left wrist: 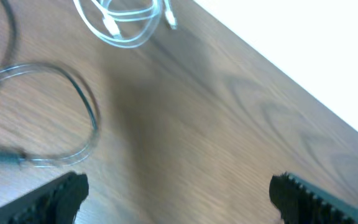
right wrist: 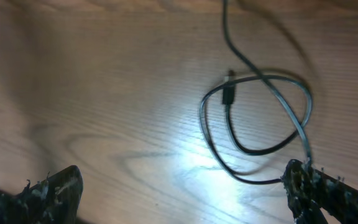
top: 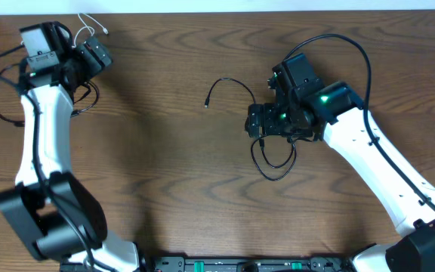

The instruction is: Untangle cables

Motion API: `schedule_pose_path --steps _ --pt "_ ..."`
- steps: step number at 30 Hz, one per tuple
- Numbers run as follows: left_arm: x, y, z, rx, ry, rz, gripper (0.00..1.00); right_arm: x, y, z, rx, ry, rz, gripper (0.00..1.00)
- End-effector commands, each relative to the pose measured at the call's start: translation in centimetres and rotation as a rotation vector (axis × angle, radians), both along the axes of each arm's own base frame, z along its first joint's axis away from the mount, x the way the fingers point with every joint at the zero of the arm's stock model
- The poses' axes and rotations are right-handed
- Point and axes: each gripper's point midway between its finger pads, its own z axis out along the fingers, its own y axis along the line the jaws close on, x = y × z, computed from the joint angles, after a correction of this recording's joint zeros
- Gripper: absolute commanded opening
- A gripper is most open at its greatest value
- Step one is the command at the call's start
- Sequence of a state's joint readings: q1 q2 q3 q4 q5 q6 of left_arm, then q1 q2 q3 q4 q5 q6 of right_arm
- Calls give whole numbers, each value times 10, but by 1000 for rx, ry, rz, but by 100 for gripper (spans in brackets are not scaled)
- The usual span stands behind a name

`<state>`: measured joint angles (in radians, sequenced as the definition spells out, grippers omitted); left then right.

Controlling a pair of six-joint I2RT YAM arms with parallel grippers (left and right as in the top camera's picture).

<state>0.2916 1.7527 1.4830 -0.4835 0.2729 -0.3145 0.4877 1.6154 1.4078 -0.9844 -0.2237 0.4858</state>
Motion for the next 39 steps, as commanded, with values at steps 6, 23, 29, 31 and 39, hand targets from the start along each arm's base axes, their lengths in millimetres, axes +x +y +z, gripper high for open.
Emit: schedule_pose_path --steps 6,23,29,31,39 --pt "-69 -106 -45 -227 348 -264 99 5 -45 -9 2 105 -131 99" --pt "-113 -240 -56 -151 475 -640 99 -1 -160 -18 -34 269 -448 99" --pt "-113 -241 -56 -151 475 -642 99 1 -142 -17 -37 249 -391 99" --pt "-113 -241 -56 -151 475 -642 99 -3 -133 -17 -42 252 -360 99" --pt "-113 -241 -56 -151 475 -642 98 -3 -88 -15 -40 195 -225 99"
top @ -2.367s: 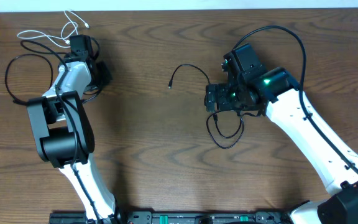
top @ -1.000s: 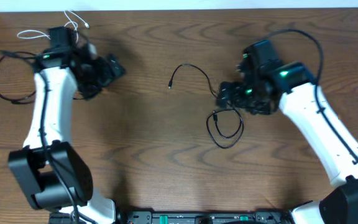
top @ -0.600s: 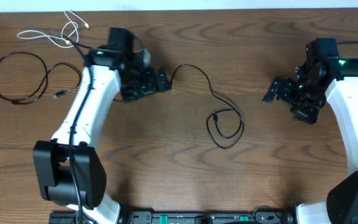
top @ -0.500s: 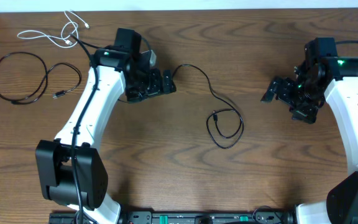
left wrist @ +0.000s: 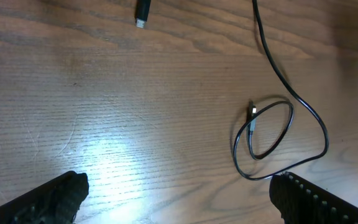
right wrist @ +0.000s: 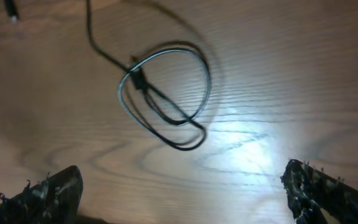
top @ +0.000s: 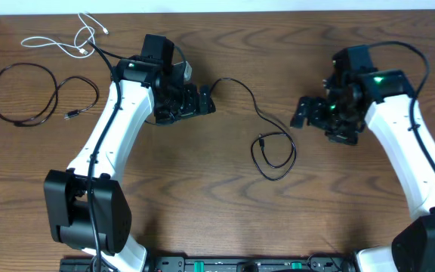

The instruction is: Untangle cables

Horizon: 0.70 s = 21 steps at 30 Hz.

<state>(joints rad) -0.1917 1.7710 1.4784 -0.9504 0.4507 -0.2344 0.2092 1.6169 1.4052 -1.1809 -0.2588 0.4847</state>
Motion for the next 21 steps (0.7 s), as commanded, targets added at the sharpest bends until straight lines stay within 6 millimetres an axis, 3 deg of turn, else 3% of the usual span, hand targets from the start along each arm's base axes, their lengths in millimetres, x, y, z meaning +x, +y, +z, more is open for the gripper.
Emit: schedule_pose_path --steps 1,5,8,13,15,18,21 --pt "-2 -1 -3 -3 10 -16 99 0 14 -2 3 -17 55 99" --pt "-2 -1 -3 -3 10 -16 99 10 33 2 15 -99 140 99" --pt "-2 -1 -3 -3 10 -16 99 13 35 3 7 -119 146 99" --pt "-2 -1 -3 -3 10 -16 99 4 46 -5 -12 -118 220 99" --pt "-2 -1 -3 -3 10 -16 99 2 48 -12 -31 -128 258 99" --pt "-2 -1 -3 -3 10 -16 99 6 26 -37 -185 -150 245 98" --pt "-2 -1 -3 -3 10 -16 99 8 24 -56 -192 -170 258 99"
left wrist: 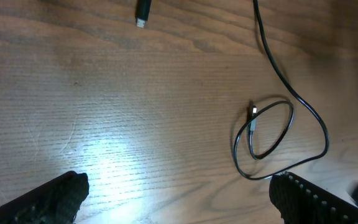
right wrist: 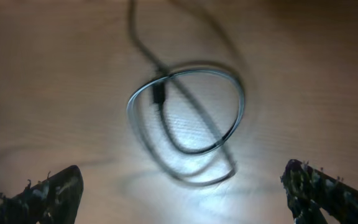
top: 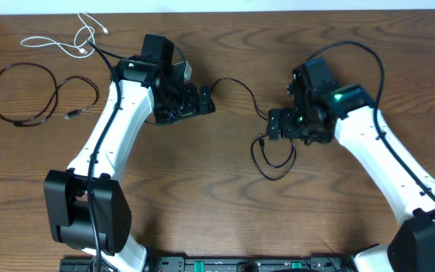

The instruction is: Untangle cables

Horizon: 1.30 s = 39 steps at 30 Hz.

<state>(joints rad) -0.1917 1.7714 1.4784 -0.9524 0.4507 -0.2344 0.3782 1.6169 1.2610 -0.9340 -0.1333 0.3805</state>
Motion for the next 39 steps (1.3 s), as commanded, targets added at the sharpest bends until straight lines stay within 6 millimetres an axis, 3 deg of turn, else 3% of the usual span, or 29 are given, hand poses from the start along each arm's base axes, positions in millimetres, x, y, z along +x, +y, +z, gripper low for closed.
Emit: schedule_pose_path --steps 1,2,3,6,10,14,17,20,24,29,32,39 --pt "-2 -1 -3 -4 8 -16 99 1 -16 -25 -86 -24 11 99" --pt "-2 -1 -3 -4 8 -16 100 1 -16 -31 -85 -30 18 94" --pt "-2 -1 -3 -4 8 -16 99 1 -16 -36 -81 -34 25 81" --pt "-2 -1 -3 -4 8 -16 98 0 -8 -44 -40 -43 66 84" --pt "-2 -1 -3 -4 8 -16 98 1 7 -64 17 -1 109 99" --pt "-2 -1 -3 -4 8 -16 99 -1 8 -88 22 82 136 96" --pt "-2 -1 -3 -4 8 -16 99 1 12 -96 33 107 141 91" --pt "-2 -1 -3 -4 8 -16 99 6 13 -89 35 96 141 78" --pt "-2 -1 -3 -4 8 -16 98 20 16 -65 39 75 139 80" --pt "-2 -1 -3 -4 8 -16 98 34 15 -41 23 44 139 61" --pt "-2 -1 -3 -4 8 -16 99 33 14 -40 18 49 138 49" --pt "-2 -1 -3 -4 8 -16 99 23 12 -46 8 84 143 43"
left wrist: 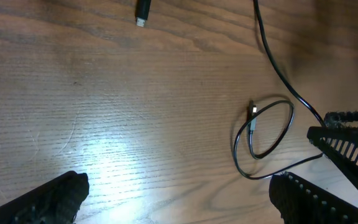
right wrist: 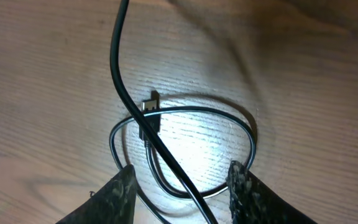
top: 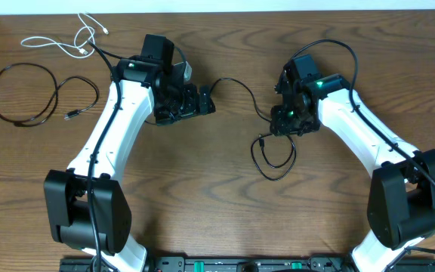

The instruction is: Untangle cables

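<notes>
A thin black cable [top: 232,79] runs from a free plug [left wrist: 143,12] at mid-table to a small loop [top: 274,178] with a second plug [right wrist: 149,106] lying inside it. My right gripper [top: 278,125] hangs low over the strand just above the loop. In its wrist view the right gripper [right wrist: 182,196] is open, its jaws narrowed, with the strand [right wrist: 112,62] passing between them. My left gripper [top: 202,102] hovers by the cable's free end. Seen from its own wrist, the left gripper [left wrist: 179,199] stands wide open and empty.
A separate black cable lies coiled at the far left. A white cable [top: 59,41] lies at the back left corner. The table's back edge runs along the top of the overhead view.
My right gripper has dropped closer to the loop and its jaws have narrowed around the black strand. The left arm and the cable have not moved.
First my left gripper was at the back left corner by the white cable, my right over the loop. Then the left was at the cable's free end, the right off to the right. The right was then back over the loop, and now straddles the strand.
</notes>
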Motion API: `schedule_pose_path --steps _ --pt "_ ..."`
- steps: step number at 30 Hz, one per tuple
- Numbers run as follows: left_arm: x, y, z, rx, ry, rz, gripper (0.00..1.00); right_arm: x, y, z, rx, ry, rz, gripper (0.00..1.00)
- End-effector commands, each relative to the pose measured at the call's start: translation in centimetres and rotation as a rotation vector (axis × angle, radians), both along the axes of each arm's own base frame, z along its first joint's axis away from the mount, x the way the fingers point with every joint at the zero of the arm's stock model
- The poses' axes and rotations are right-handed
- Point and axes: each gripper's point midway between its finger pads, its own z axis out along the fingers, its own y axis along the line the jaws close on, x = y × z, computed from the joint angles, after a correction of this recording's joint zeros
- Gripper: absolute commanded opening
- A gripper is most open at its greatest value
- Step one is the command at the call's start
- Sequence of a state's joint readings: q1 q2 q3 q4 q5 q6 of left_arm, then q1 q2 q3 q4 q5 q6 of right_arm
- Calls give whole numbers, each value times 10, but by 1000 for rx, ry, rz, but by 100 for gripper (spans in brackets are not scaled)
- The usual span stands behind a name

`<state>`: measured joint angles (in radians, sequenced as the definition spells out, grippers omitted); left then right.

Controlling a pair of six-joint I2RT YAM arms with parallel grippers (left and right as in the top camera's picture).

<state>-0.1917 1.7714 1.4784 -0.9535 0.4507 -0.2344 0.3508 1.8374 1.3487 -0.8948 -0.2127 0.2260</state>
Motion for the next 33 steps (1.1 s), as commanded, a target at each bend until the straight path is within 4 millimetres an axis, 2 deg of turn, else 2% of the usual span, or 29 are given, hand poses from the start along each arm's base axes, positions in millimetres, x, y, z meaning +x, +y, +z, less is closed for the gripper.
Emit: schedule_pose_path --steps 1,4,10,14,17,21,23,26,31,33 --pt "-1 -1 -3 -4 7 -16 98 -6 -3 -4 -12 16 6 43" --pt "-1 -1 -3 -4 7 -16 98 -12 -9 -13 -45 33 3 44" --pt "-1 -1 -3 -4 7 -16 98 -16 -13 -17 -60 41 1 36" --pt "-1 -1 -3 -4 7 -16 98 -12 -12 -16 -53 32 -11 24" --pt "-1 -1 -3 -4 7 -16 99 -11 -3 -9 -6 37 -3 1" --pt "-1 -1 -3 -4 7 -16 98 -8 17 11 104 43 17 1" --pt "-1 -1 -3 -4 7 -16 98 -5 32 33 183 47 33 1" --pt "-1 -1 -3 -4 7 -16 98 -4 40 52 232 52 45 1" --pt "-1 -1 -3 -4 7 -16 98 -10 69 112 416 53 147 1" --pt "-1 -1 -3 -4 7 -16 98 -12 76 126 468 53 162 1"
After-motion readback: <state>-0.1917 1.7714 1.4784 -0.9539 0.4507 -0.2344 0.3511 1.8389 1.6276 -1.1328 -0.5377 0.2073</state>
